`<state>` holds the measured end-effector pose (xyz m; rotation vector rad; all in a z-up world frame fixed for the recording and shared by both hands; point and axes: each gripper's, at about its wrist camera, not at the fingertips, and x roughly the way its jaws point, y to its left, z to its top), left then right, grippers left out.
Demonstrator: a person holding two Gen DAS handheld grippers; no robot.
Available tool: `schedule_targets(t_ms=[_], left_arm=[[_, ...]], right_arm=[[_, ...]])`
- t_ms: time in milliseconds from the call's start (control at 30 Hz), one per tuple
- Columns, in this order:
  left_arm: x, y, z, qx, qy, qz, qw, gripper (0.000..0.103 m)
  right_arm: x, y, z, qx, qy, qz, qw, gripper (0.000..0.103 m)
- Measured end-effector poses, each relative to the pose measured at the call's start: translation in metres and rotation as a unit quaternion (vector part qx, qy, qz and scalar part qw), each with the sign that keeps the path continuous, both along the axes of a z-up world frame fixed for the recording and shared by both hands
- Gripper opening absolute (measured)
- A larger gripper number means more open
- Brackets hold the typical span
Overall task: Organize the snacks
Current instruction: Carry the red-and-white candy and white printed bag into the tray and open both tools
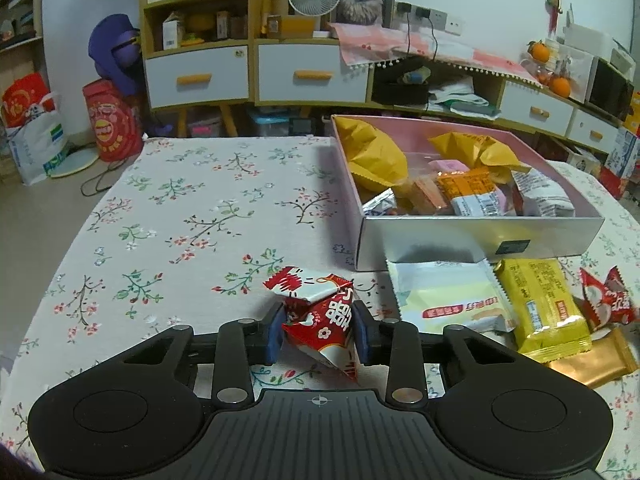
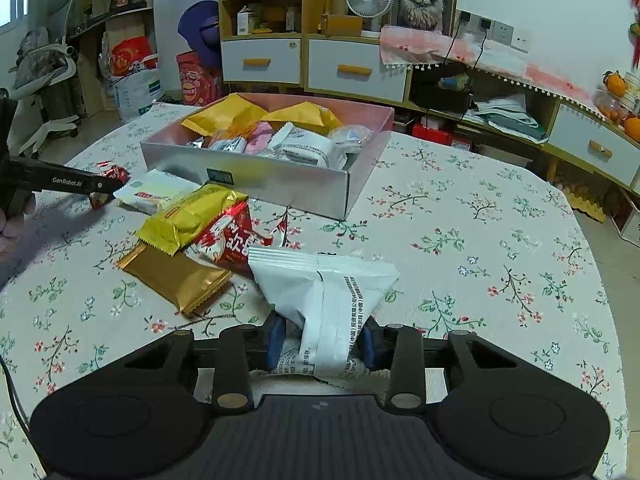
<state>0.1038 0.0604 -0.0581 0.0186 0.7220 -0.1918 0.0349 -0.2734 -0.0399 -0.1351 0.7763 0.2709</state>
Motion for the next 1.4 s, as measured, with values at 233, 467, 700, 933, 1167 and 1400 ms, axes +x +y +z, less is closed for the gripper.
schedule_targets(t_ms=[233,467,700,933,1167,1400], left_arm=[[-0.002,-0.002,0.012,-0.014,-0.008,-0.001,0.9999,0.032],[-0.005,-0.006,0.026,-0.029,-0.022,-0.006,0.9993,0.032],[-0.007,-0.015,0.037,-0.039,-0.031,-0.02,0.9985,0.032],[-0.006,-0.025,0.045,-0.05,-0.038,-0.03,0.9976,0.032],[-0.001,-0.037,0.054,-0.061,-0.046,-0.038,0.9964,0.032],[0.01,-0.053,0.055,-0.071,-0.043,-0.041,0.9957,0.032]], right_arm=[[0.004,0.003,0.008,0.004,-0.011,-0.003,1.0,0.004],[0.011,0.008,0.019,0.012,-0.026,-0.006,1.0,0.004],[0.02,0.018,0.029,0.02,-0.037,-0.006,0.999,0.004],[0.03,0.03,0.036,0.031,-0.046,-0.005,0.998,0.004],[0.045,0.04,0.045,0.051,-0.055,-0.014,0.997,0.004],[0.064,0.047,0.048,0.079,-0.057,-0.034,0.995,0.004]])
